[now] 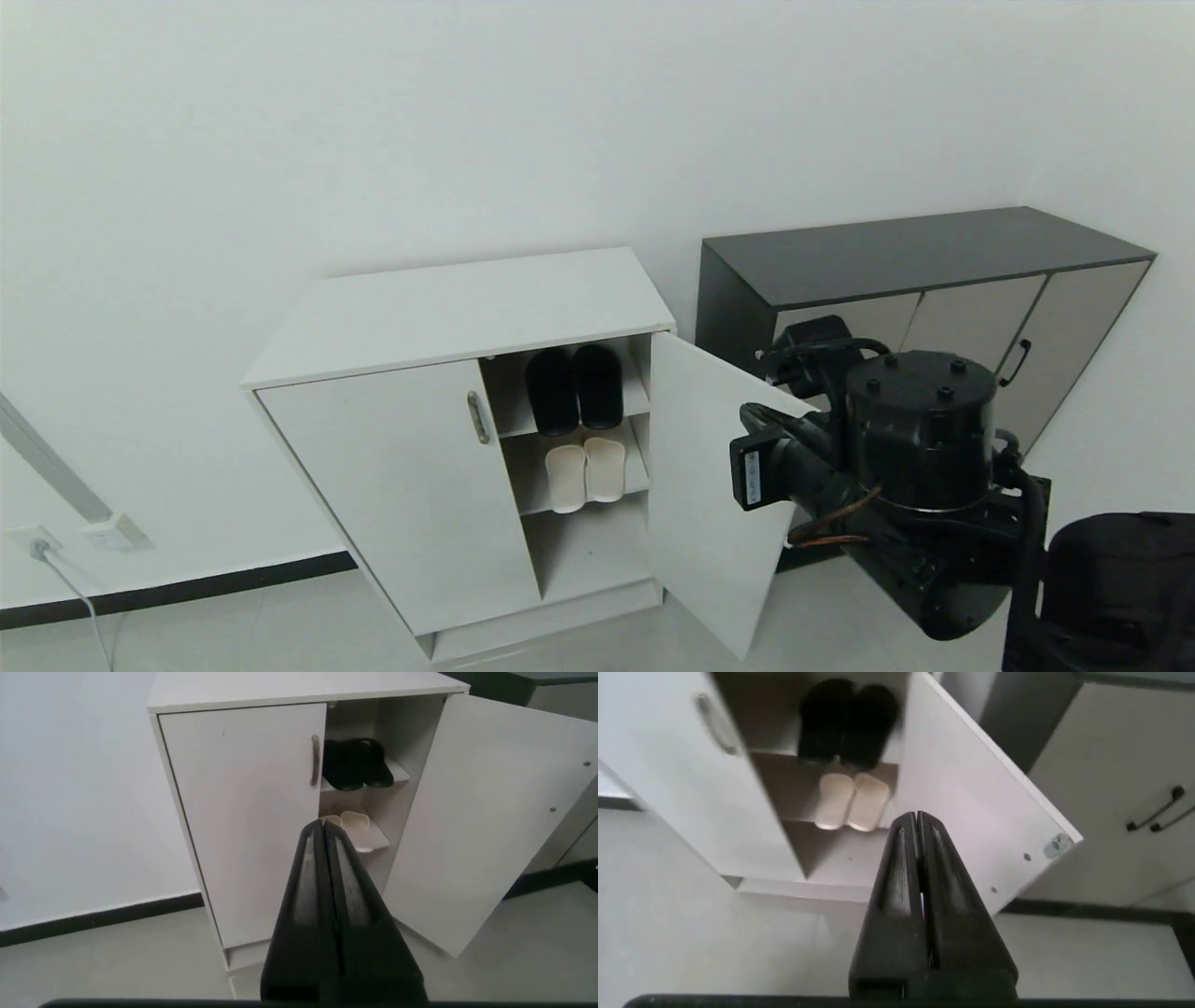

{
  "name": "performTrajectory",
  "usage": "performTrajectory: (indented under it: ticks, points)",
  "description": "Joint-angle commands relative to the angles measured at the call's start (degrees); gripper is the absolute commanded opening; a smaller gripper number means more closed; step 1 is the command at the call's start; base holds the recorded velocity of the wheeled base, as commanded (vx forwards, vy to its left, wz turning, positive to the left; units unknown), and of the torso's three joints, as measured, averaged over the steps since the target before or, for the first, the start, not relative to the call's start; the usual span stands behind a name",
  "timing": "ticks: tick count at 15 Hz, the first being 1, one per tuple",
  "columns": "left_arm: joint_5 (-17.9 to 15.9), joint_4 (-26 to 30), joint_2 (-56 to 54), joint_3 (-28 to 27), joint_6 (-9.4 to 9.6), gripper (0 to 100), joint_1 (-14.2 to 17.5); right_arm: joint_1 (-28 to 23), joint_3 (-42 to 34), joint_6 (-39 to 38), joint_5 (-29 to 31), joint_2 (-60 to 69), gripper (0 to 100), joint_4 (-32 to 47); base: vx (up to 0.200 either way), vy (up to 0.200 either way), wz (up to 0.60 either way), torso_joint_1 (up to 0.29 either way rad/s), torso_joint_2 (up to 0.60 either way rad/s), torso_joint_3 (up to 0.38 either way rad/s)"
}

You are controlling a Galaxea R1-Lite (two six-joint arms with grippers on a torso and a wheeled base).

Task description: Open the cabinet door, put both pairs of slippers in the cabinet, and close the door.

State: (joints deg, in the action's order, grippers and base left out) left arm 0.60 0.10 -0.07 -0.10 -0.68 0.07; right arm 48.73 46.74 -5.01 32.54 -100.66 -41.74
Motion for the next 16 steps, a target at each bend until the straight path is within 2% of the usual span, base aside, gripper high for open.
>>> performTrajectory:
  ticks: [1, 4, 5, 8, 12, 16]
  points:
    - [0.02, -0.01, 0.07, 0.01, -0.02, 0, 0.01, -4.17, 3.36, -1.32, -0.81, -2.97, 0, 1.66, 0.0, 0.0, 0.0, 0.0, 0.0, 0.0]
    - [0.11, -0.01, 0.07, 0.01, -0.02, 0, 0.01, -13.04, 12.41, -3.43, -6.17, -6.92, 0, 9.75, 0.0, 0.0, 0.0, 0.0, 0.0, 0.0]
    - [0.11, -0.01, 0.07, 0.01, -0.02, 0, 0.01, -15.59, 16.54, -4.66, -9.6, -8.33, 0, 13.44, 0.0, 0.0, 0.0, 0.0, 0.0, 0.0]
    - [0.11, -0.01, 0.07, 0.01, -0.02, 0, 0.01, -20.86, 25.51, -5.89, -13.73, -13.6, 0, 19.86, 0.0, 0.0, 0.0, 0.0, 0.0, 0.0]
    - [0.02, -0.01, 0.07, 0.01, -0.02, 0, 0.01, -23.68, 29.46, -5.89, -14.26, -20.02, 0, 20.03, 0.0, 0.0, 0.0, 0.0, 0.0, 0.0]
    - [0.02, -0.01, 0.07, 0.01, 0.07, 0, 0.01, -24.73, 29.64, -5.89, -15.05, -21.77, 0, 20.12, 0.0, 0.0, 0.0, 0.0, 0.0, 0.0]
